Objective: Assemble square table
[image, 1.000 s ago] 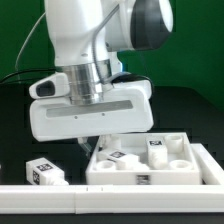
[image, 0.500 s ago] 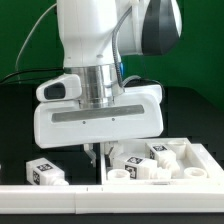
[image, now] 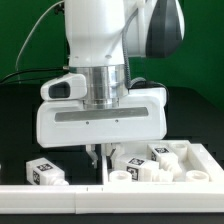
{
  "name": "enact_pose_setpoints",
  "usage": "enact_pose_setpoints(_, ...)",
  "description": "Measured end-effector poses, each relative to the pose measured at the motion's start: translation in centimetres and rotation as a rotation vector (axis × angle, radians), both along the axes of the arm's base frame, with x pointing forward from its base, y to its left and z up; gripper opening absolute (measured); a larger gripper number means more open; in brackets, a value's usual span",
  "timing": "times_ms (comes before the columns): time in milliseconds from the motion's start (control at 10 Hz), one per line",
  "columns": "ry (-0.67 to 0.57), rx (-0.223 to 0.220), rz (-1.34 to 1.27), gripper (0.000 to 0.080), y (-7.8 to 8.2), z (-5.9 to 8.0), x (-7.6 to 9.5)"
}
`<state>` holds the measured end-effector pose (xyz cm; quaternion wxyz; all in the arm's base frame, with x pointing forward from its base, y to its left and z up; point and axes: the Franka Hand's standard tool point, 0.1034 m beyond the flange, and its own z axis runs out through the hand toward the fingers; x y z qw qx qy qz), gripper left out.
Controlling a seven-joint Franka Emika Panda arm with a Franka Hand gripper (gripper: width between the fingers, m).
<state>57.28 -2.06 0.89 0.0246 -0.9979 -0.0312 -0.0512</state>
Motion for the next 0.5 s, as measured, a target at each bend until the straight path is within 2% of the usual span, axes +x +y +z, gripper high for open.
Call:
enact_pose_setpoints(200,0.0,0.001,0.004,0.0055,-0.06,-0.02,-0.01)
enact_pose_setpoints(300,0.0,0.001,0.005,0.0148,-0.05,-0.04,-0.02)
enact_pose_setpoints(400,0.0,0.001,0.006,0.0287,-0.05,-0.04,-0.02)
enact_pose_setpoints(500,0.006,0.004,0.016,0.0287,0.17,0.48,0.03)
